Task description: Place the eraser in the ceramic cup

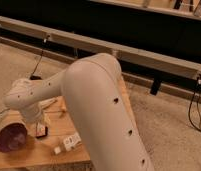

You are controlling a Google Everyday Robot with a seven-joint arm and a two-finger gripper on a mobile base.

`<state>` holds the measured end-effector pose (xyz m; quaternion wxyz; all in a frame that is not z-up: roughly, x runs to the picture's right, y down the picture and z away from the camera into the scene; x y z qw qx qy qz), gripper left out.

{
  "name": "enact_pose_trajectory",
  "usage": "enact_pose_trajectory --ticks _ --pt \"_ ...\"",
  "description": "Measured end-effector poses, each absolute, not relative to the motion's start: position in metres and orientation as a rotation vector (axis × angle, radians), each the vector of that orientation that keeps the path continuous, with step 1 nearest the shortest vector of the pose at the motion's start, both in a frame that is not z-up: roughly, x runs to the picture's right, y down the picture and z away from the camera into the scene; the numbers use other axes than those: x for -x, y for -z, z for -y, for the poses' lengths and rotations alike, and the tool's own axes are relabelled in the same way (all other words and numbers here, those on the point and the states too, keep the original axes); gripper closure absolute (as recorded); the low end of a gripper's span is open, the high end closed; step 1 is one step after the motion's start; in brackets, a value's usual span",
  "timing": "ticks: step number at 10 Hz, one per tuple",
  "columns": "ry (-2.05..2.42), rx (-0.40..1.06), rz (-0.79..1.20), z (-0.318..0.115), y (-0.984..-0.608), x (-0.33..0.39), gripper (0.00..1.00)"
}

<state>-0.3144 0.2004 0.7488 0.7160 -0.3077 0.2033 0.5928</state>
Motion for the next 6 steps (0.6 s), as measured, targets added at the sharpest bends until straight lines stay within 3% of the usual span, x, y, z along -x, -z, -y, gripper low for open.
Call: enact_pose_trajectory --ticks 6 --pt "-1.243 0.661 -0.459 -0.225 -0.757 0.326 0.35"
